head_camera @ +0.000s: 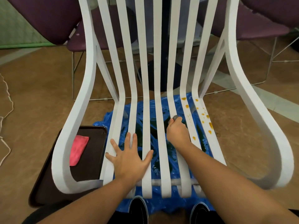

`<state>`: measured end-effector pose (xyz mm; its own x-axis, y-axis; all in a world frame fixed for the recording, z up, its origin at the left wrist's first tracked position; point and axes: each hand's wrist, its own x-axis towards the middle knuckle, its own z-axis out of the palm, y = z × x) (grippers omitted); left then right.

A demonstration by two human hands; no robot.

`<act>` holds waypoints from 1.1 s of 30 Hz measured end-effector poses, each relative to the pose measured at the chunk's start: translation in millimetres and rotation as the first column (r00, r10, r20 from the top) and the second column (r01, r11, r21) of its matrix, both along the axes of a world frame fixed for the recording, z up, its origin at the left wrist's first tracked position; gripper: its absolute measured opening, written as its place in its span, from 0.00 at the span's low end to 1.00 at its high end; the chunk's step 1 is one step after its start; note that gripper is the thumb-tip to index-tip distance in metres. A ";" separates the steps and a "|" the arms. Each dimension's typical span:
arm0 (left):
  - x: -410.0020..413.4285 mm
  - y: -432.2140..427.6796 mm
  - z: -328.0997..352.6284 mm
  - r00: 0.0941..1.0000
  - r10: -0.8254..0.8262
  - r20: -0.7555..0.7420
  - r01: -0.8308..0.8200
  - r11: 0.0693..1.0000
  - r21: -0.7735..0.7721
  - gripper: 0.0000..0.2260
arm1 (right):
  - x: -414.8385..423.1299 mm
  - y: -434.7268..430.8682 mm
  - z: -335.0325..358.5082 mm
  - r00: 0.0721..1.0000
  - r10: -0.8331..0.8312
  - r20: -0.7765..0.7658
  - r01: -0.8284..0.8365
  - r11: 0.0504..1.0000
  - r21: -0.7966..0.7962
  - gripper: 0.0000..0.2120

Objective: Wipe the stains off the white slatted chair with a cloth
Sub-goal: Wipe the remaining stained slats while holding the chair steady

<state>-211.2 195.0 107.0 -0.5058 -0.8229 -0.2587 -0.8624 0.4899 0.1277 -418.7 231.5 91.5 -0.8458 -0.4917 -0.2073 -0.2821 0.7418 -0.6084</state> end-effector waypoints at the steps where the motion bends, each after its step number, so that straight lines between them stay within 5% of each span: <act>1: -0.1 0.0 0.3 1.000 -0.002 -0.002 0.002 1.000 0.002 0.43 | -8.4 -9.4 -0.9 1.000 -0.002 -0.008 0.002 1.000 -0.001 0.15; 17: -0.4 -2.2 -3.5 1.000 0.012 0.017 -0.013 1.000 0.023 0.42 | -102.6 -122.4 -24.5 0.997 0.032 -0.075 -0.026 0.997 0.078 0.16; 33: -2.1 -1.5 2.9 1.000 0.008 0.017 -0.009 1.000 0.020 0.42 | -49.4 -73.0 -11.0 0.987 0.032 -0.156 -0.006 0.986 0.168 0.23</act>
